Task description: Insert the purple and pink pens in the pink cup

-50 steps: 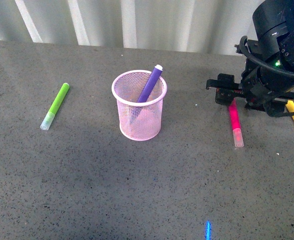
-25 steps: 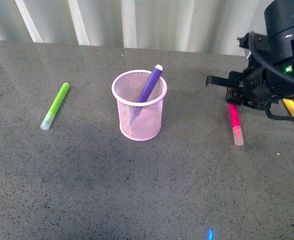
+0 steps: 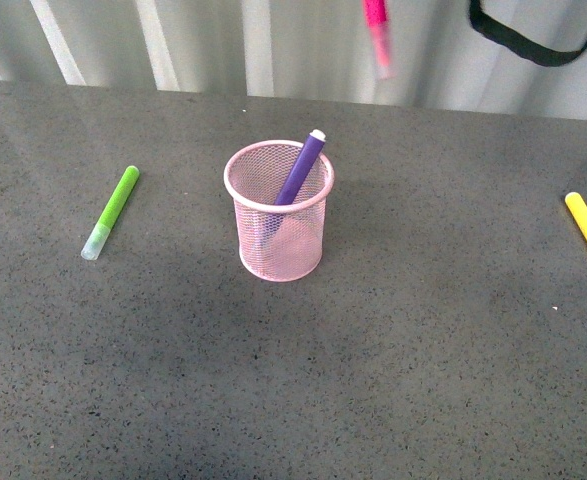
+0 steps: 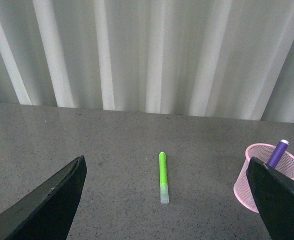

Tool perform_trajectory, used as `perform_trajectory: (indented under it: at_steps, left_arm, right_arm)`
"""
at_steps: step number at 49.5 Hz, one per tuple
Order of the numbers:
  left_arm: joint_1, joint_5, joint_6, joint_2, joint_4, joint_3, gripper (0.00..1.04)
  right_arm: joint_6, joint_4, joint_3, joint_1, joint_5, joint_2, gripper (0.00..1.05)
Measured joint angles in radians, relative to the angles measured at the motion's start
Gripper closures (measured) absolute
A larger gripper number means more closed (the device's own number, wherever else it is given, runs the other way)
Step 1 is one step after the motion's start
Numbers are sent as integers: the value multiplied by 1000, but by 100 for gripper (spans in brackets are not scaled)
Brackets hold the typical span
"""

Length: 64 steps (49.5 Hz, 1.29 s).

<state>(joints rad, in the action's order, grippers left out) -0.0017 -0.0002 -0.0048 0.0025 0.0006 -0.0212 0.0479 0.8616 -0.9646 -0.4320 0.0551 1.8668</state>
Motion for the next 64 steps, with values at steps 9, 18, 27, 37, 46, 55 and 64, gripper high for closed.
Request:
perform_trajectory:
  at_steps: [9, 18, 27, 37, 46, 55, 64]
  left_arm:
    - [0, 0, 0, 0, 0, 0, 7]
    - [0, 0, 0, 0, 0, 0, 7]
    - [0, 0, 0, 0, 0, 0, 7]
    - [0, 0, 0, 0, 0, 0, 7]
    - [0, 0, 0, 0, 0, 0, 7]
    - [0, 0, 0, 0, 0, 0, 7]
    - [0, 0, 0, 0, 0, 0, 7]
  right_arm:
    - [-37, 35, 1, -106, -2, 25, 93]
    - [-40, 51, -25, -138, -29, 101, 93]
    - [-41, 51, -67, -150, -47, 162, 93]
    - [-41, 60, -72, -158, -48, 183, 93]
    - [-42, 82, -73, -159, -27, 211, 93]
    - [-40, 82, -81, -156, -27, 235, 93]
    - [-31, 93, -88, -151, -26, 261, 93]
